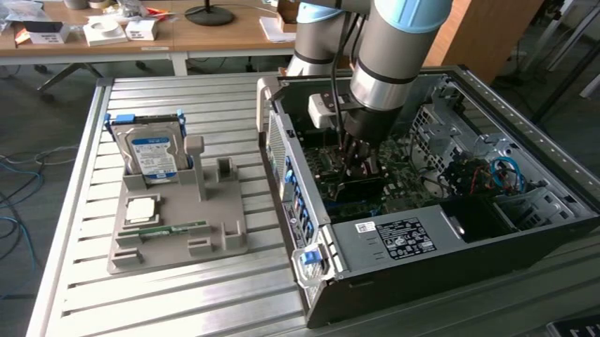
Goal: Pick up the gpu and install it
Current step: 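Press down on the gpu until it lock into place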
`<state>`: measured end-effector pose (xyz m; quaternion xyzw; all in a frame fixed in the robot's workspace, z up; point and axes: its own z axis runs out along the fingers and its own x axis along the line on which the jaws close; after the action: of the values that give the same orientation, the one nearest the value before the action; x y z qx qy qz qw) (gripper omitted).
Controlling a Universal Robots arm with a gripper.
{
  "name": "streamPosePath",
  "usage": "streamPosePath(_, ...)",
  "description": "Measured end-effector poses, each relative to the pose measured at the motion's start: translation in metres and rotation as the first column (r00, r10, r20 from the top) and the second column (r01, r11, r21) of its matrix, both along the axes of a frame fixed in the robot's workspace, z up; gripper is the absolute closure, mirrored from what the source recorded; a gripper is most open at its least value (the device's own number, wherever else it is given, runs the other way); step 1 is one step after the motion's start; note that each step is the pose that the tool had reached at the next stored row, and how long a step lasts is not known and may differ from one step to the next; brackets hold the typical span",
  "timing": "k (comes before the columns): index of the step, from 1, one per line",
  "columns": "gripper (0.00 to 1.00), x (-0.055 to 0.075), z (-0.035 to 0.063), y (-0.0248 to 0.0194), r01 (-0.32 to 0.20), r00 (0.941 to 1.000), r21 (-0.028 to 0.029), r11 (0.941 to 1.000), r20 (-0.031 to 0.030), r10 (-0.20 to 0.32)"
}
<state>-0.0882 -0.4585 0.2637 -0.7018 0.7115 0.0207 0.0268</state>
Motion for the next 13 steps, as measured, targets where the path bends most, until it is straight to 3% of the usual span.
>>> streamPosePath(13, 0.89, 0.0000, 0.0005, 0.0000, 0.000, 1.0000, -0.0003, 1.0000, -0.0002, 0.000)
